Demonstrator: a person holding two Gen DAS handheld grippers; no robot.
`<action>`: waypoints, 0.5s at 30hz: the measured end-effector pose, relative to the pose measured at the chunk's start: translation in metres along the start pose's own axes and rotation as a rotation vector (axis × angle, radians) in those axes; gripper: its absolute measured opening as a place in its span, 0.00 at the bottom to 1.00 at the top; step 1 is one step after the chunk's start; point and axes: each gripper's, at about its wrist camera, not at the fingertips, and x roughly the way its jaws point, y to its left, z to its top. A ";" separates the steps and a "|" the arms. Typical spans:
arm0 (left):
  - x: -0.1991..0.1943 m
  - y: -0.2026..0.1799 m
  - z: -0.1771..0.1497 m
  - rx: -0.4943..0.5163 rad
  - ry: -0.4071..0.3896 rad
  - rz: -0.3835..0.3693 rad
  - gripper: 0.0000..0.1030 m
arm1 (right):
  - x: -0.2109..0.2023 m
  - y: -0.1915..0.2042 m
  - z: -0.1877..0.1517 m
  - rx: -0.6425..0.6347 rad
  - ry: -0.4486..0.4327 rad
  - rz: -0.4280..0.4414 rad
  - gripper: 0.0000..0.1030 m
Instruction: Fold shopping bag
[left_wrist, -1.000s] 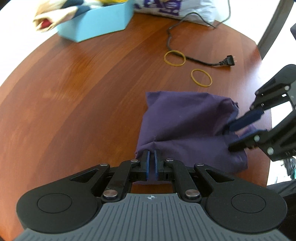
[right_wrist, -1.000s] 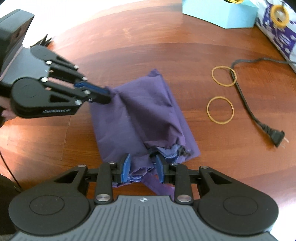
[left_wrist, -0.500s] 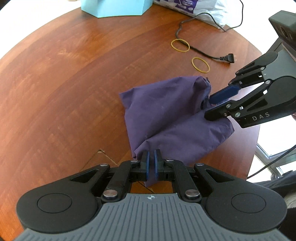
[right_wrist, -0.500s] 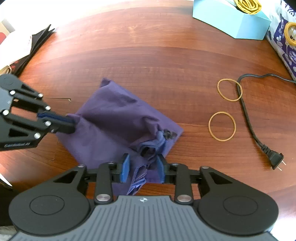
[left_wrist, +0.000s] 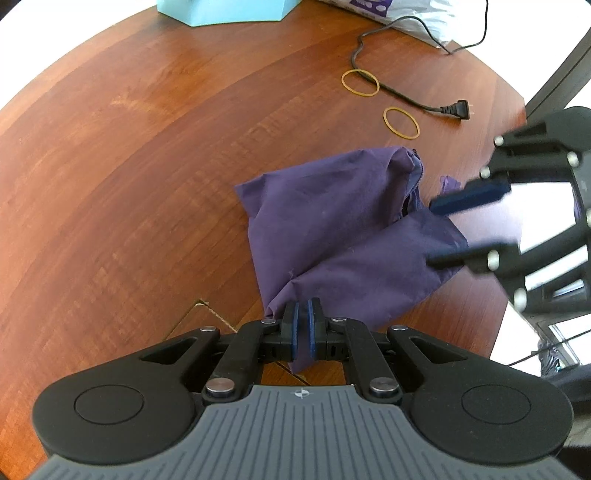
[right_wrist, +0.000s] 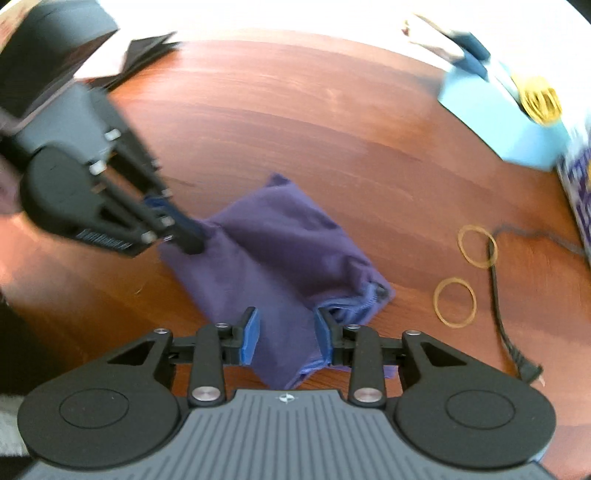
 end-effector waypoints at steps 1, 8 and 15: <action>0.000 0.000 0.001 0.000 0.002 -0.002 0.08 | 0.002 0.006 -0.001 -0.031 0.008 -0.006 0.41; 0.001 0.005 0.006 -0.009 0.026 -0.024 0.07 | 0.007 0.024 -0.008 -0.196 0.027 -0.034 0.54; 0.003 0.012 0.013 -0.070 0.055 -0.038 0.07 | 0.015 0.030 -0.014 -0.395 0.030 -0.013 0.54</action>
